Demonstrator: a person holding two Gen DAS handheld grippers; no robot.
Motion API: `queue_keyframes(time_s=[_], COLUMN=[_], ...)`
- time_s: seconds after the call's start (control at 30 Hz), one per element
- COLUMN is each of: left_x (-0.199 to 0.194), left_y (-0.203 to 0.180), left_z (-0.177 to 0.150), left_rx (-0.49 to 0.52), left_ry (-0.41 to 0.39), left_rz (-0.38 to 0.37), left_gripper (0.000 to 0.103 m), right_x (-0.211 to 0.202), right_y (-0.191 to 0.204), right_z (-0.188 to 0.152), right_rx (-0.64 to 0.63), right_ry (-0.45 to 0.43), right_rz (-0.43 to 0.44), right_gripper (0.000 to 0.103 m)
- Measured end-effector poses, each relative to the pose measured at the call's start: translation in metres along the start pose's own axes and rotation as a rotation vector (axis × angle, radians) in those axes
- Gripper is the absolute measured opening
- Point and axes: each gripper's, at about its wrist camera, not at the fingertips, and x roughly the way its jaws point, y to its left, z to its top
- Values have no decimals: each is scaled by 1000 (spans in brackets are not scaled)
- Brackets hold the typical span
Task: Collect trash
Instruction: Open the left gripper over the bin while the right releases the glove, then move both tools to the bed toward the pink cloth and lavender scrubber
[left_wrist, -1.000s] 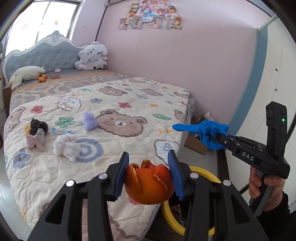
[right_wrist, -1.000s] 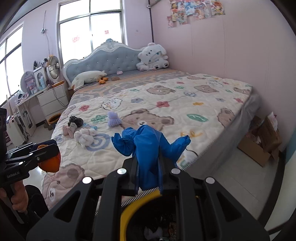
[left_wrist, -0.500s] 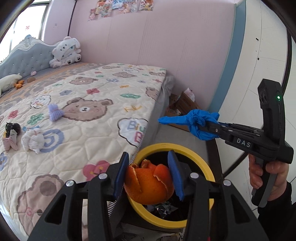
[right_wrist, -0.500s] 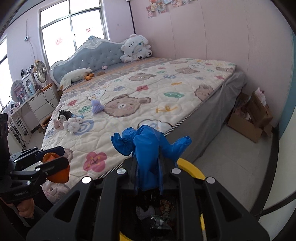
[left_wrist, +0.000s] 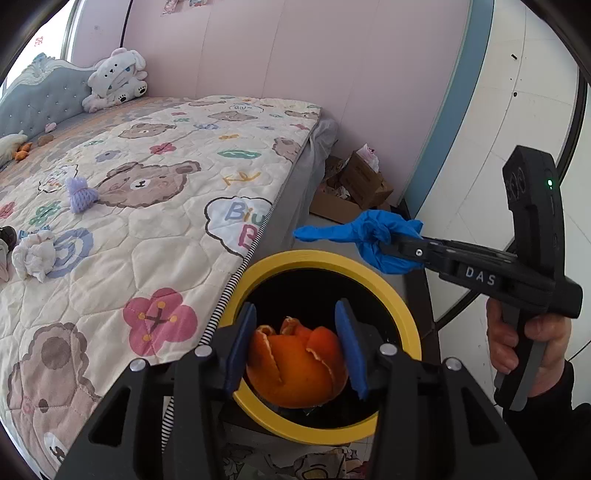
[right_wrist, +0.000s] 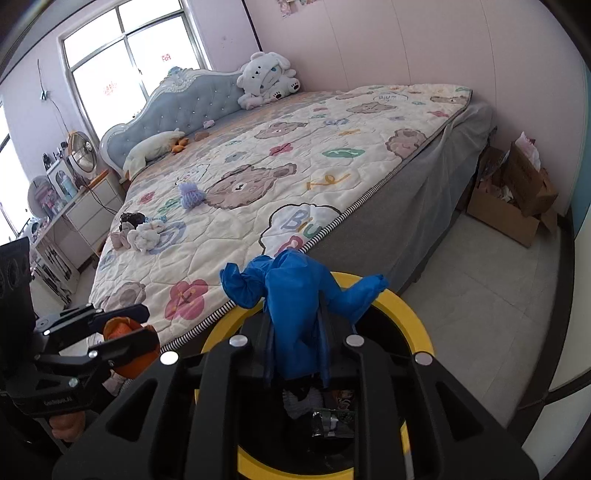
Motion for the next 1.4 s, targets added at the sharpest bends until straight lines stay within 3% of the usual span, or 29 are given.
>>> queue_keyframes(time_s=[0.23,0.4,0.53,0.73,0.97,1.2,1.4], left_x=[0,-6,-13,-24,-41,-61,-76], left_y=[-1,4,11,32,75,134,187], left_z=[1,3,5,13,19,19,14], left_rx=[6,-11,-28,-57,-102,-181,-252], left_ry=[-6,-29,-55,-103,-161,-199,-216], left_rz=[-8,-28,-21,49,153,259,337], left_gripper=[43,60,68,78,85,86,87], right_x=[-5,-9,-16,-17,7,51,93], right_y=[-1,-10,-15,-7,15,65,116], right_z=[5,10,14,24,43,69,88], right_rx=[5,48,63,38,20,-69,-144], right_ry=[-29,-50,-84,-139,-159,-157,-150], right_rz=[-6,-45,-88,-119,-76,5,76], right_gripper=[24,41,44,51,64,67,76])
